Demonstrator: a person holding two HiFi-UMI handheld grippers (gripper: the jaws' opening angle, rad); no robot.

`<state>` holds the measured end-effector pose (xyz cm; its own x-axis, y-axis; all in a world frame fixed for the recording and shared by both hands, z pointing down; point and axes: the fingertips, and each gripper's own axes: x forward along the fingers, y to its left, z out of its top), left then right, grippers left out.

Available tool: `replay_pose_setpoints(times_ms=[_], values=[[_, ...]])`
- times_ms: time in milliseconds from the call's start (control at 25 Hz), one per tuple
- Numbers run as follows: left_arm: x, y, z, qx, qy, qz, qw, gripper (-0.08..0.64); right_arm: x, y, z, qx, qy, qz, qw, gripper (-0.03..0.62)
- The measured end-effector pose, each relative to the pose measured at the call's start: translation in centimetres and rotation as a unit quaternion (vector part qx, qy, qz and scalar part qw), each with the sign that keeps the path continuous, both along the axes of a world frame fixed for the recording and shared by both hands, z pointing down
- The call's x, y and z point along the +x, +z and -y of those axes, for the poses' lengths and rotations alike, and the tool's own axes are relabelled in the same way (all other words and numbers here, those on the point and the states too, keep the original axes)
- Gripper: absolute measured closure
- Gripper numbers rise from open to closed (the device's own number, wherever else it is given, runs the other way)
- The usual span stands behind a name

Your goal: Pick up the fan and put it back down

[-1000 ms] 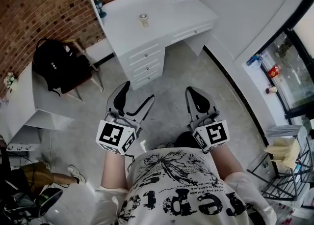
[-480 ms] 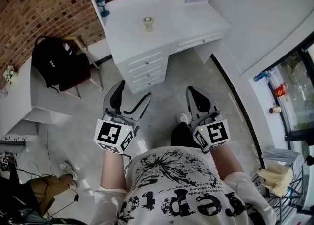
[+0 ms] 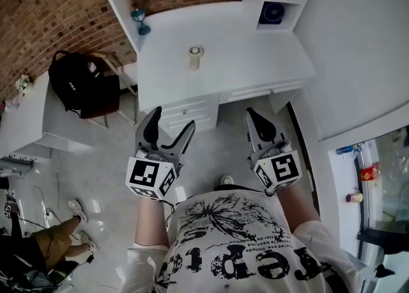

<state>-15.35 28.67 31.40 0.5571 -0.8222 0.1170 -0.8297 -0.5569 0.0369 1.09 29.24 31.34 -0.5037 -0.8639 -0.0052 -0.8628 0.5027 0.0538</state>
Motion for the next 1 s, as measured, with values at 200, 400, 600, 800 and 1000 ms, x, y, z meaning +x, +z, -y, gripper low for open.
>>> replay_pose_setpoints(times_ms=[200,400,600,800,1000], values=[[4.2,0.9,4.9,-0.018,-0.029,0.009,0.9994,0.196,3.7,0.7,5.4,0.000,-0.033,-0.021,0.999,0.577],[6.0,2.7,8.5,-0.046,-0.046,0.023,0.9976,0.196,5.7,2.5,9.2,-0.021,-0.044,-0.016,0.999,0.578],[6.9,4.4,13.4,-0.069,-0.050,0.032,0.9959,0.196,6.9,4.3,14.2,-0.051,-0.029,-0.027,0.998,0.578],[7.3,6.0,20.8,-0.080,-0.044,0.037,0.9951,0.196,7.4,4.7,21.1,-0.054,-0.018,-0.031,0.998,0.578],[7.1,8.4,29.9,-0.107,-0.041,0.039,0.9927,0.196,6.8,5.2,29.4,-0.069,-0.017,-0.035,0.997,0.577]])
